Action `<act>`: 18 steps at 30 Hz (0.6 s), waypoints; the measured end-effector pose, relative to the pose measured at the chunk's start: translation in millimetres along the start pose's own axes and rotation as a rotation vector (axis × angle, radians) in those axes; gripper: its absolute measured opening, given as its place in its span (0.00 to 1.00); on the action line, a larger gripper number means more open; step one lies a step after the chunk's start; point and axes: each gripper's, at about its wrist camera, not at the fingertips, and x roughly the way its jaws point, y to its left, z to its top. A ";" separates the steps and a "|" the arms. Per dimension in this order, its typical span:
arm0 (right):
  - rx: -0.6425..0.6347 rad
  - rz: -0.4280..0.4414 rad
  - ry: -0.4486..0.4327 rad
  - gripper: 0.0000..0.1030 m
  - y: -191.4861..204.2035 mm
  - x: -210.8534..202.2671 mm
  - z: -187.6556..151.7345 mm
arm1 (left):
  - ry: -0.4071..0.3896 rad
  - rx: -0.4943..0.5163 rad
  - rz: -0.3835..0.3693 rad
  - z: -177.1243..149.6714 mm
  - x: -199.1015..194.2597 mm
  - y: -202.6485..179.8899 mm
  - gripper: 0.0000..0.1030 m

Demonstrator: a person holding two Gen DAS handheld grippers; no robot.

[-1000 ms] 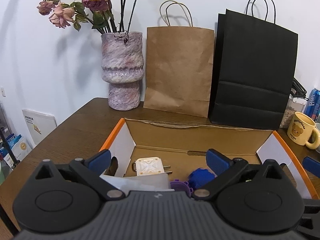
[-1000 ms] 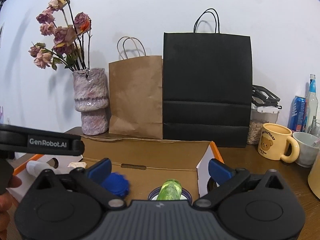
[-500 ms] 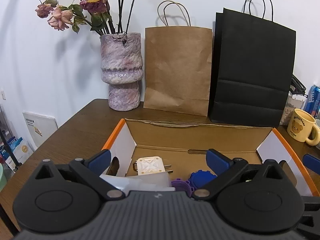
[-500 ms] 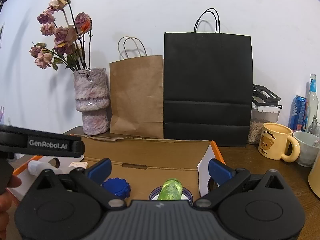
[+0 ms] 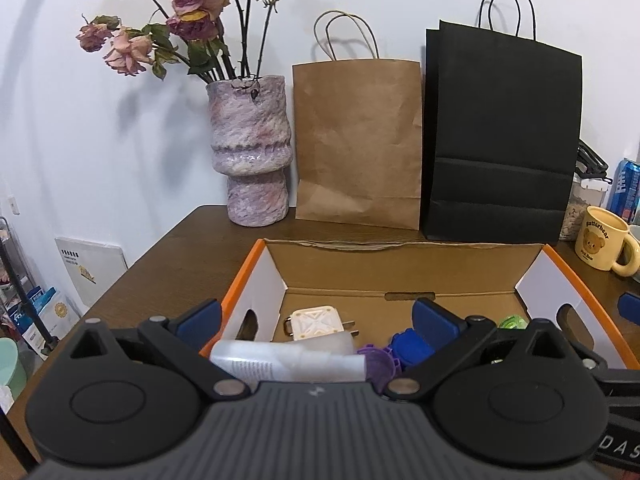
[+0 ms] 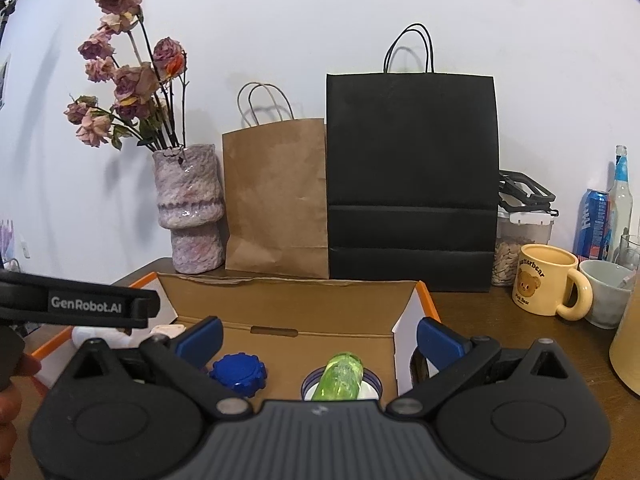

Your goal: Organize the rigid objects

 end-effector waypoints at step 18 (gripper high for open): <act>-0.007 0.028 -0.011 1.00 5.2 -82.7 -5.7 | -0.030 0.003 -0.013 -26.7 -82.9 23.7 1.00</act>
